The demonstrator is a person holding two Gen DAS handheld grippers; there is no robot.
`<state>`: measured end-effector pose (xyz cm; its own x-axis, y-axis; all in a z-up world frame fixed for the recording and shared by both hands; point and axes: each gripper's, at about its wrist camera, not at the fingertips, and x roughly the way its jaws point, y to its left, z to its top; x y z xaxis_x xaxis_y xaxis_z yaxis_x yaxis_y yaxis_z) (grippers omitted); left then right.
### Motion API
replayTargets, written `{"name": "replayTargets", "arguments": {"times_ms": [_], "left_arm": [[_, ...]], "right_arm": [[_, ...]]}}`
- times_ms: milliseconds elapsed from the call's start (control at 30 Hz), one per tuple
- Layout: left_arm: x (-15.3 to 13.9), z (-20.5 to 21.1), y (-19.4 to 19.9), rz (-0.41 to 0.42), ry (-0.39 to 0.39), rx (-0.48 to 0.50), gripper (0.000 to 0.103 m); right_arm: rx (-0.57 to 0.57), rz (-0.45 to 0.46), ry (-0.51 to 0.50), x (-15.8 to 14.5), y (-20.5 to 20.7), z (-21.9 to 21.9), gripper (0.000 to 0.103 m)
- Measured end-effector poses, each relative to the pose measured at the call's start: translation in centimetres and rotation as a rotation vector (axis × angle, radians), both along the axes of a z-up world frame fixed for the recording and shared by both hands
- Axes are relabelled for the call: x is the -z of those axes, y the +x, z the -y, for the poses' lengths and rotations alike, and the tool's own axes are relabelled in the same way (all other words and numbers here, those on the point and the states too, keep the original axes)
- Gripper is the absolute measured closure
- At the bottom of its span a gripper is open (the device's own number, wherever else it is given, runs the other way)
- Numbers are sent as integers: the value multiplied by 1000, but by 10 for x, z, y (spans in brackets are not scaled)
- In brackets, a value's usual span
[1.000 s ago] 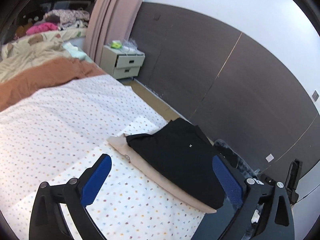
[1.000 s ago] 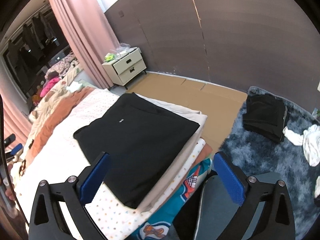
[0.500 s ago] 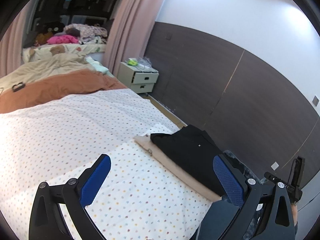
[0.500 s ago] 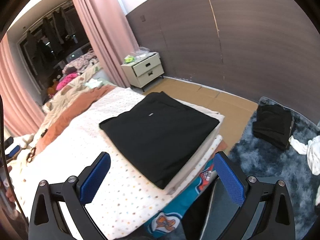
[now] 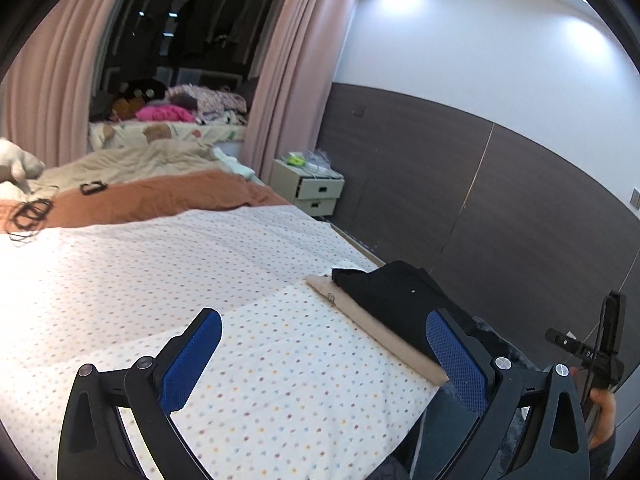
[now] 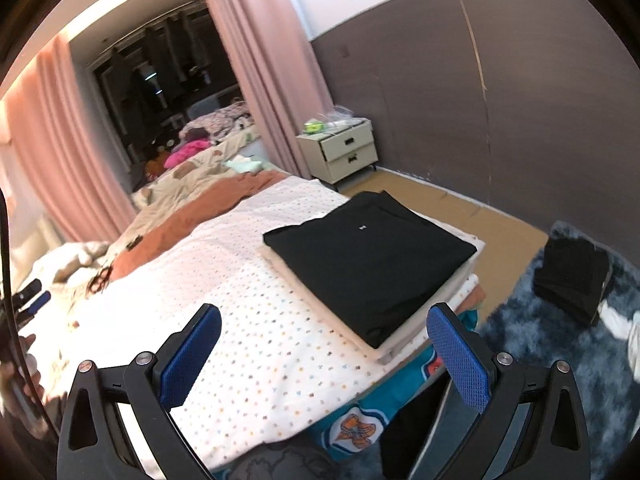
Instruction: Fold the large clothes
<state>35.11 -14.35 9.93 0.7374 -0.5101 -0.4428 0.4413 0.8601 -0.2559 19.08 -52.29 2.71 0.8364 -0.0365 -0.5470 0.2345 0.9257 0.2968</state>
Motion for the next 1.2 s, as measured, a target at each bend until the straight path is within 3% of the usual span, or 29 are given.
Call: {"name": "replayTargets", "arguments": {"times_ms": [333,567,1200], "left_arm": [[0,-26,-90,49,53,-111,0],[10,-48,-146,69,77,-167,0],[44,-66,-223,66,75,-247,0]], "right_arm": [[-109,84,-45,-15,-55,-30,0],[-152,113,-62,-5,-84,-49,0],[-237,164,-41,19,-151,-77,0]]}}
